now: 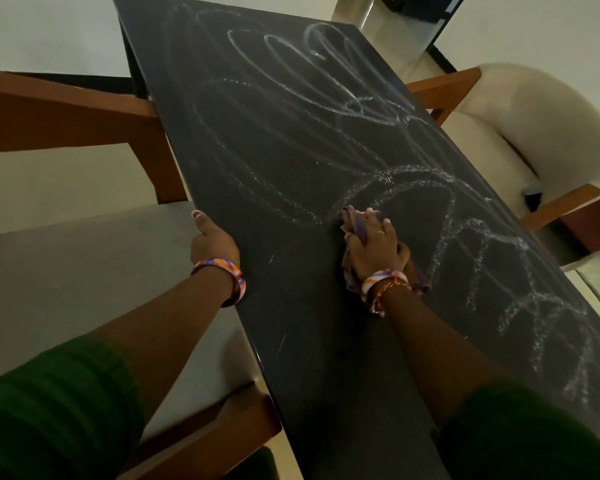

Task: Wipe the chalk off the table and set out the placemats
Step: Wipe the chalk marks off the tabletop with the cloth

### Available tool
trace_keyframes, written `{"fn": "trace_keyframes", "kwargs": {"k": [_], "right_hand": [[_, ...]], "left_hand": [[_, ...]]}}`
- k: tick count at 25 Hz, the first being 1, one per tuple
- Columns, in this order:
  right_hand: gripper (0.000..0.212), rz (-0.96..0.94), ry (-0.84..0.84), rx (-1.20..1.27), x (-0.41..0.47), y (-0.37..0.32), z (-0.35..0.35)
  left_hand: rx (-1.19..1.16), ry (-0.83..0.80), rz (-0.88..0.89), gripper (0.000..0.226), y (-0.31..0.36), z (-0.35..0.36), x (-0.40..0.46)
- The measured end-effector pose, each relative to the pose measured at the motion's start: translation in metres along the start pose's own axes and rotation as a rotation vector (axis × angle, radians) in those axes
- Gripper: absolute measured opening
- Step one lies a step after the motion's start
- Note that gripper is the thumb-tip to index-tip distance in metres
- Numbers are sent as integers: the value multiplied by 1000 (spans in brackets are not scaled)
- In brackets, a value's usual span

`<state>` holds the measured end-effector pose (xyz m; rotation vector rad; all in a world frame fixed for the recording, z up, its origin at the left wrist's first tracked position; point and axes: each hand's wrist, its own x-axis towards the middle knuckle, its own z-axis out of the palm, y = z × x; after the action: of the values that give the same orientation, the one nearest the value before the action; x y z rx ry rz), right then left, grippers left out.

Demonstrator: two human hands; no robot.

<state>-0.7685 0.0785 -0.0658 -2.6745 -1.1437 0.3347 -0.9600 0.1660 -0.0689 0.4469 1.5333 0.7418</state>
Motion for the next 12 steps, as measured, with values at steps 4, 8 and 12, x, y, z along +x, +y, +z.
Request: {"fn": "trace_keyframes", "kwargs": {"k": [4, 8, 12], "right_hand": [[56, -490, -147, -28, -76, -41, 24], [55, -452, -116, -59, -40, -19, 19], [55, -20, -4, 34, -1, -16, 6]], "left_hand": [[-34, 6, -49, 51, 2, 1, -5], [29, 26, -47, 59, 7, -1, -11], [46, 38, -40, 50, 9, -1, -15]]}}
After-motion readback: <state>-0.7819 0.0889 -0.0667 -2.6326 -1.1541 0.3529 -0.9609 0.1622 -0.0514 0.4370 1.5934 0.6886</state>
